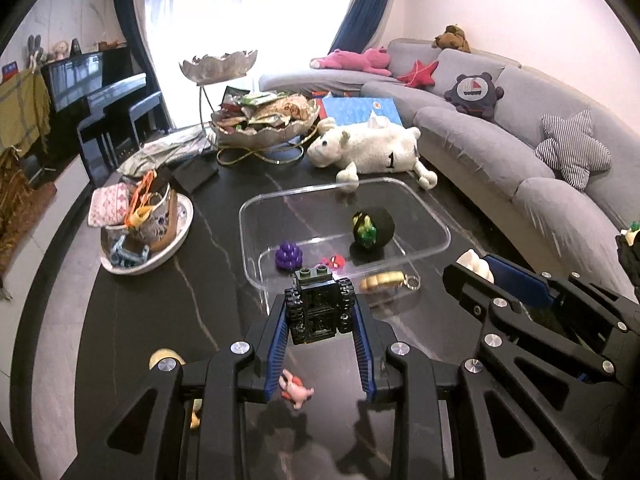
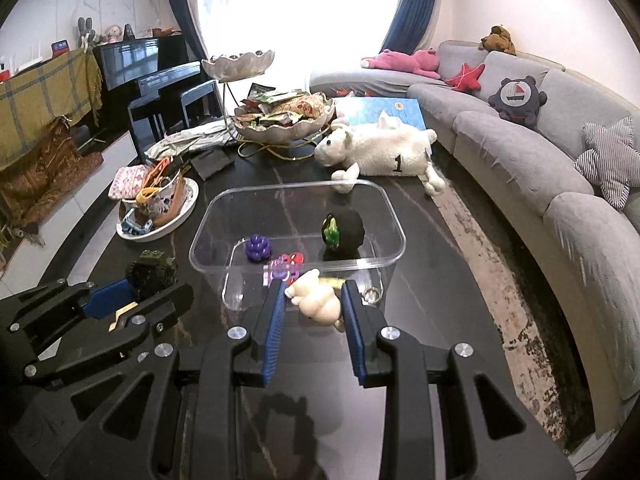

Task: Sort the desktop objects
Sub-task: 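Lift and carry the tank with the left tool while the right tool carries the figure to the box, then open the left tool over the box to drop the tank while the right tool drops the figure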

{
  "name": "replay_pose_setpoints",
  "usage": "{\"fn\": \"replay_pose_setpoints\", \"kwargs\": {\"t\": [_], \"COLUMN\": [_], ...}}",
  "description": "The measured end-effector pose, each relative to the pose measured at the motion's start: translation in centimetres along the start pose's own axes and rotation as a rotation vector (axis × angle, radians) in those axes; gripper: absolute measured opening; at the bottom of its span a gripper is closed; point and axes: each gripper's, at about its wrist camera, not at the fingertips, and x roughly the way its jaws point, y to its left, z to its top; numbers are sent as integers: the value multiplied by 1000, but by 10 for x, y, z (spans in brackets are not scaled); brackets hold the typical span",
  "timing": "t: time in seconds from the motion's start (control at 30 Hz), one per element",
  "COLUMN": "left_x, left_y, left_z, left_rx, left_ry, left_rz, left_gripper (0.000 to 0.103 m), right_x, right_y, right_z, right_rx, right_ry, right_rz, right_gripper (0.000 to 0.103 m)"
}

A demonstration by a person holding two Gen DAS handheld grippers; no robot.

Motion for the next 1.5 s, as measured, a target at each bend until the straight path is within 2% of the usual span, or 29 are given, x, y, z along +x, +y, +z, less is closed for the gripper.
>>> {"fn": "replay_pose_setpoints", "kwargs": {"t": [0.4, 0.87, 1.5], "left_x": [-1, 7, 77], "left_y": [3, 7, 5], "left_z": [28, 60, 88], "left_rx": [-3, 4, 20], "left_ry": [-54, -74, -7], "left_rz": [3, 28, 43], "left_gripper": [27, 27, 27], "right_x": [1, 12, 84], "right_y": [-3, -2, -19], "right_z": [28, 60, 83], "right_rx": [-7, -27, -24], "right_ry": [-46, -66, 17], "right_rz": [-3, 12, 28], "right_gripper": [26, 26, 26]}}
